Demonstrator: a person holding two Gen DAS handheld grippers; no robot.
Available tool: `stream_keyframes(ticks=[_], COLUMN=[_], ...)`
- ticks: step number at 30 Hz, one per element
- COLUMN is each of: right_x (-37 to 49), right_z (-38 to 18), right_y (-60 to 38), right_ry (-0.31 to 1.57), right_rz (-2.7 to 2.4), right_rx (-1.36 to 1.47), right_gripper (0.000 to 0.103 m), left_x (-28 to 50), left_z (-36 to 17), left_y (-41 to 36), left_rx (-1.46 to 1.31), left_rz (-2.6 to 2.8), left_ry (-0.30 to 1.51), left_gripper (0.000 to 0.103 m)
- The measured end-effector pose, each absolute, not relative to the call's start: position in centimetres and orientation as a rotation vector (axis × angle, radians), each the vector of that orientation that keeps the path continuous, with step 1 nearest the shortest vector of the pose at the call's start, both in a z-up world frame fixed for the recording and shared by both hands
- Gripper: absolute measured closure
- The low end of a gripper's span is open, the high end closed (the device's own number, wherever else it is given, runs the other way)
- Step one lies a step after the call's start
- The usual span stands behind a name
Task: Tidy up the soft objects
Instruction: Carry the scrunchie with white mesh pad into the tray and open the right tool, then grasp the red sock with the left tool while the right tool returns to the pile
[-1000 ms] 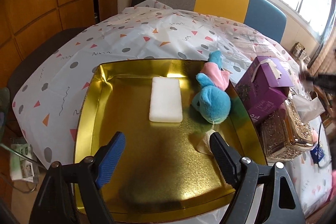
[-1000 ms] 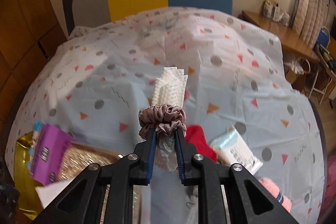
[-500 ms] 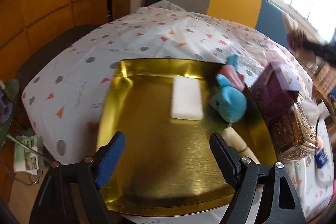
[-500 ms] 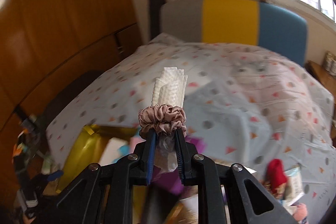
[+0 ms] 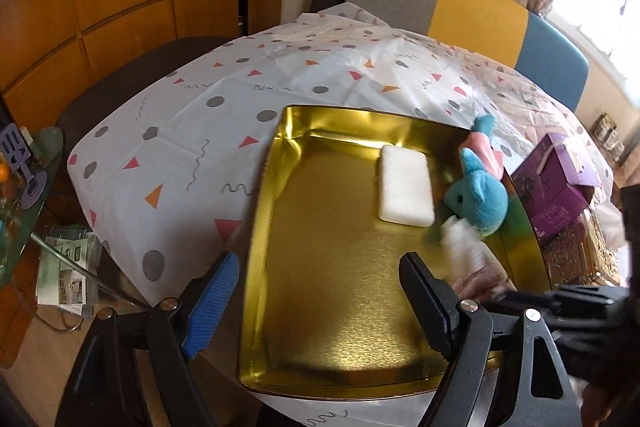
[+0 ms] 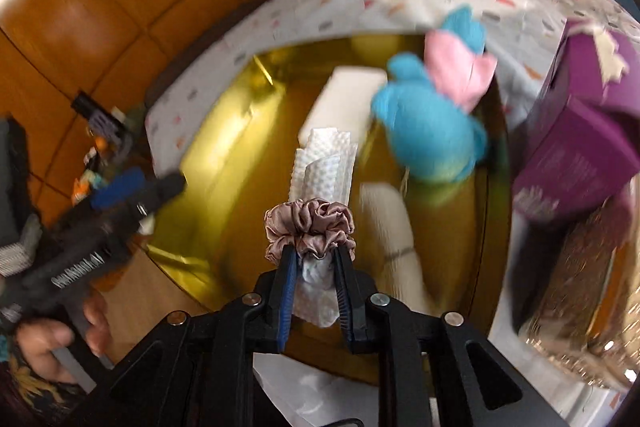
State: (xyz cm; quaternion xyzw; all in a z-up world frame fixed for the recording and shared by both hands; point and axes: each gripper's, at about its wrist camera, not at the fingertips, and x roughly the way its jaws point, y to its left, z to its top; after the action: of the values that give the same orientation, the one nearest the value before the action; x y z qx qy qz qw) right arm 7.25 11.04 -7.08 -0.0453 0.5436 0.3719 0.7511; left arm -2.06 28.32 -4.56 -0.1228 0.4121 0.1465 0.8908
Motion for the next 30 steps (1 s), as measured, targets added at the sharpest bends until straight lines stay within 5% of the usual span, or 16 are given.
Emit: stream_keyframes(ticks=[12,30], right_x=[5.7,5.6], right_z=[-6.3,2.2], right_y=[8.6,-3.2], right_ry=[1.096,0.796], right_rz=[0.766,0.54], right_rx=[-0.174,-0.097], right_gripper=[0.069,0.068], left_x=[-1.8,-1.4], left_z=[-3.4,-2.5], left_y=[25.2,21.8], left_rx=[-0.149,-0.078], left_rz=[0.272,0.22], left_ry=[0.823,0.824], left_gripper=[0.02,0.02])
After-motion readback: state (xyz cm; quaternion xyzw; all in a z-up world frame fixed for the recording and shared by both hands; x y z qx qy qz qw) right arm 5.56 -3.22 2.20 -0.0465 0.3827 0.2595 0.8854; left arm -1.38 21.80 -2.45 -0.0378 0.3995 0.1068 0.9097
